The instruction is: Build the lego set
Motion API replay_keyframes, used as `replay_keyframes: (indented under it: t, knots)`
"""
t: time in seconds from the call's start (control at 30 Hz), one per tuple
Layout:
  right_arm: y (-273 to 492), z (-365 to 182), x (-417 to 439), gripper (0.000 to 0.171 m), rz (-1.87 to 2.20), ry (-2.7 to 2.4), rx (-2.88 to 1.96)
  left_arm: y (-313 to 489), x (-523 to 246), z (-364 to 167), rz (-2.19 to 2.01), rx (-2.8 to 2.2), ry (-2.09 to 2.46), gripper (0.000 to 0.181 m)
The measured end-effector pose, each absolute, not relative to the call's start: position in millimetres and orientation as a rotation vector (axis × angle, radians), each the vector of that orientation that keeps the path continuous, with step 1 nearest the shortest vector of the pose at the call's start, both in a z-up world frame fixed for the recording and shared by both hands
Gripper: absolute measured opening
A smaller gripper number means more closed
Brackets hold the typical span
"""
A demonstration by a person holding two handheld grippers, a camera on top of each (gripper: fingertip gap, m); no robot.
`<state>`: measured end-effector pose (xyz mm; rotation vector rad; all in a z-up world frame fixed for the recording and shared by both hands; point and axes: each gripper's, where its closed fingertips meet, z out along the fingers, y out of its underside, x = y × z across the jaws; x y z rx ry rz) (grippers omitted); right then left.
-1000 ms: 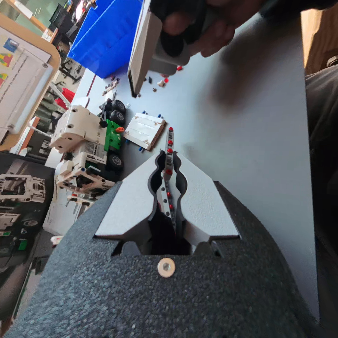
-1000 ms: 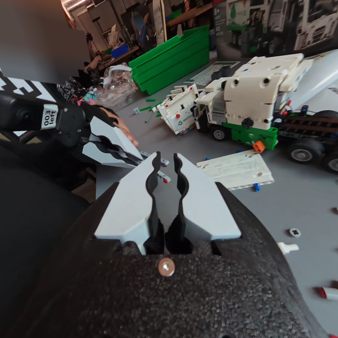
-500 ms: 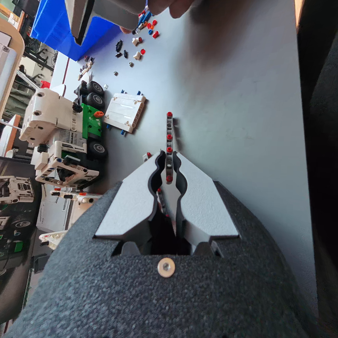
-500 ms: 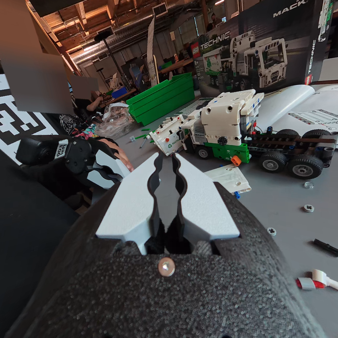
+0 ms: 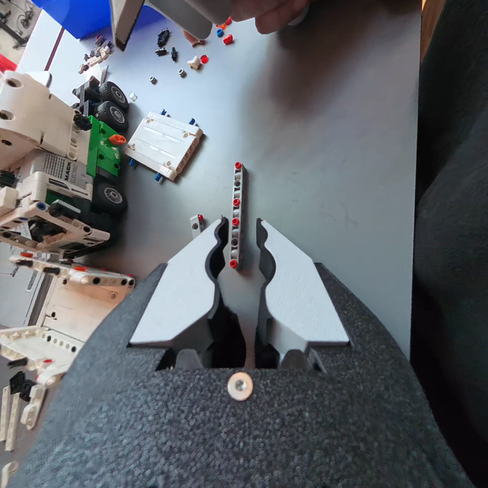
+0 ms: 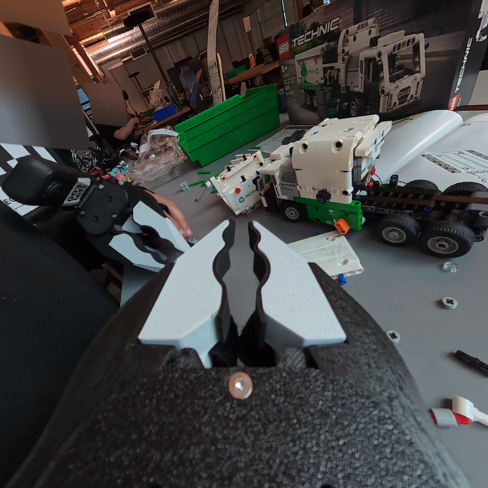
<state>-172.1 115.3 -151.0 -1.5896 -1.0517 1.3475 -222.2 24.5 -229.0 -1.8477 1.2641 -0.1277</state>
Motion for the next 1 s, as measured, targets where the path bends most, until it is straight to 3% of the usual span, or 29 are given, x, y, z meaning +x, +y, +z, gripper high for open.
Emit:
replay_keyframes:
  t: [0.03,0.23,0.4,0.43,0.5,0.6,1.0]
  knots:
    - [118,-150,-171,0.009,1.328,-1.04,-1.588,23,-223,-224,-0.171,-1.849,1.221,0.021]
    - [155,-156,-157,0.01,1.119,-0.928,-1.659,41,-278,-169,-0.366,-1.799,0.674,0.028]
    - [173,-153,-168,0.01,1.123,-0.863,-1.688,59,-335,-161,-0.316,-1.796,0.367,0.027]
    - [174,-155,-171,0.01,1.117,-0.868,-1.697,60,-338,-158,-0.318,-1.782,0.347,0.026]
    - [173,-158,-176,0.01,1.08,-0.901,-1.699,60,-336,-157,-0.357,-1.767,0.354,0.006]
    - [173,-169,-176,0.009,0.967,-0.959,-1.718,58,-333,-156,-0.395,-1.759,0.368,0.015]
    - [173,-166,-174,0.009,0.97,-0.947,-1.704,60,-330,-163,-0.353,-1.795,0.399,0.016]
